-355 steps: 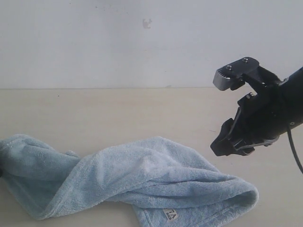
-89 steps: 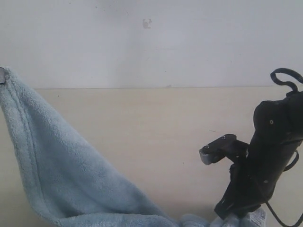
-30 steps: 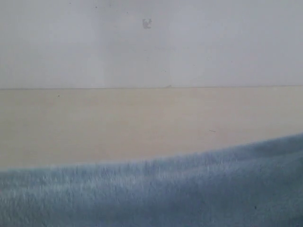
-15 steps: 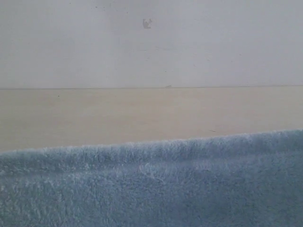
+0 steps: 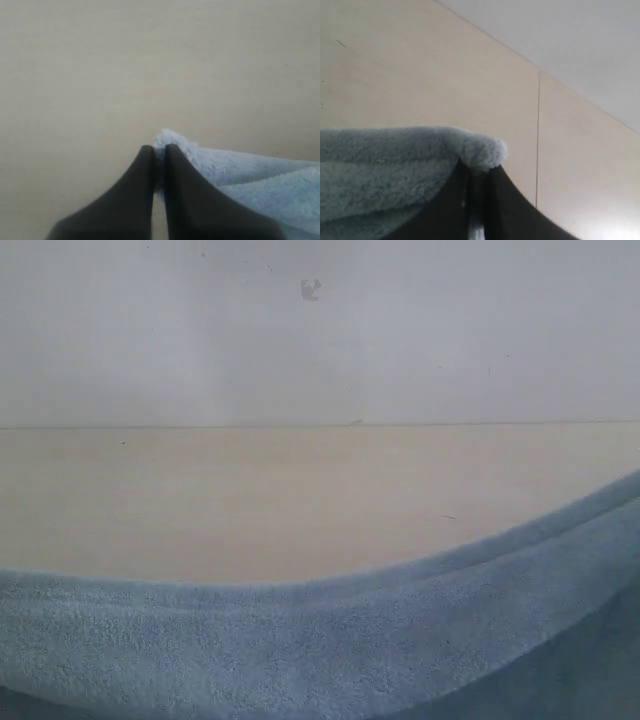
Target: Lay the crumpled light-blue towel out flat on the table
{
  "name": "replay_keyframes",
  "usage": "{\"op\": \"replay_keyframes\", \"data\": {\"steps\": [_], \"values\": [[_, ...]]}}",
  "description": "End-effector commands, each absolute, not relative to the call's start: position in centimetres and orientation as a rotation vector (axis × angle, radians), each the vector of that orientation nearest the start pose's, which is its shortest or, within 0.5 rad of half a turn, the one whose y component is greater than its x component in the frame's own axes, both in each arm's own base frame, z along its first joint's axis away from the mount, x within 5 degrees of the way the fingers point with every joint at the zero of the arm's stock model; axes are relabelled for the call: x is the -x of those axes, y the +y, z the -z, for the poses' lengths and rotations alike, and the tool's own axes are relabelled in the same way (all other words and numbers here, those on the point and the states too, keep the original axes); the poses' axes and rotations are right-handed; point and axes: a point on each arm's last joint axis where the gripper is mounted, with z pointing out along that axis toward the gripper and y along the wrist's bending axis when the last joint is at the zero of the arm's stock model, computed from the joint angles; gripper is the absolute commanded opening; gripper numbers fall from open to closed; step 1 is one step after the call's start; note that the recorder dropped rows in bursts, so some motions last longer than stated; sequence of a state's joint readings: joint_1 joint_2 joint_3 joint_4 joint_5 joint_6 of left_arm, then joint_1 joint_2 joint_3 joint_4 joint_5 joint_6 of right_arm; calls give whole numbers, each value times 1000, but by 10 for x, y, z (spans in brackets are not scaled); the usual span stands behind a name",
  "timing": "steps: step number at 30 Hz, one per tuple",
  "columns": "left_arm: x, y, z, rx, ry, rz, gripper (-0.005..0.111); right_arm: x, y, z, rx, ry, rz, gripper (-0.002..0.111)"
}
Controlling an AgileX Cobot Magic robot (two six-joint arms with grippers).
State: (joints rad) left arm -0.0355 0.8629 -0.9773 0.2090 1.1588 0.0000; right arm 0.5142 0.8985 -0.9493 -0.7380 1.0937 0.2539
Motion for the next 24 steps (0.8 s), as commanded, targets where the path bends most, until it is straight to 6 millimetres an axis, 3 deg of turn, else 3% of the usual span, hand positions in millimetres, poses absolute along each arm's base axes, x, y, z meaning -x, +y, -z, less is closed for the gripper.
{"op": "replay_keyframes", "data": {"steps": [1, 2, 5, 6, 10, 12, 17, 24], "values": [[-180, 17, -345, -131, 2547, -394, 4, -214, 19, -341, 377, 2316, 481, 0], [-194, 17, -337, -144, 2560, -402, 4, -231, 5, -327, 313, 2371, 413, 0], [-218, 18, -321, -148, 2588, -389, 4, -255, -7, -306, 246, 2430, 242, 0], [-234, 20, -308, -134, 2614, -372, 4, -272, -11, -294, 236, 2464, 174, 0], [-281, 35, -265, -30, 2680, -270, 4, -322, -16, -273, 216, 2472, 159, 0], [-297, 40, -255, -15, 2678, -266, 4, -339, -17, -269, 212, 2448, 156, 0], [-334, 52, -249, 27, 2644, -252, 4, -381, -18, -264, 209, 2431, 155, 0], [-382, 56, -259, 24, 2522, -247, 4, -429, -20, -249, 205, 2410, 154, 0]]}}
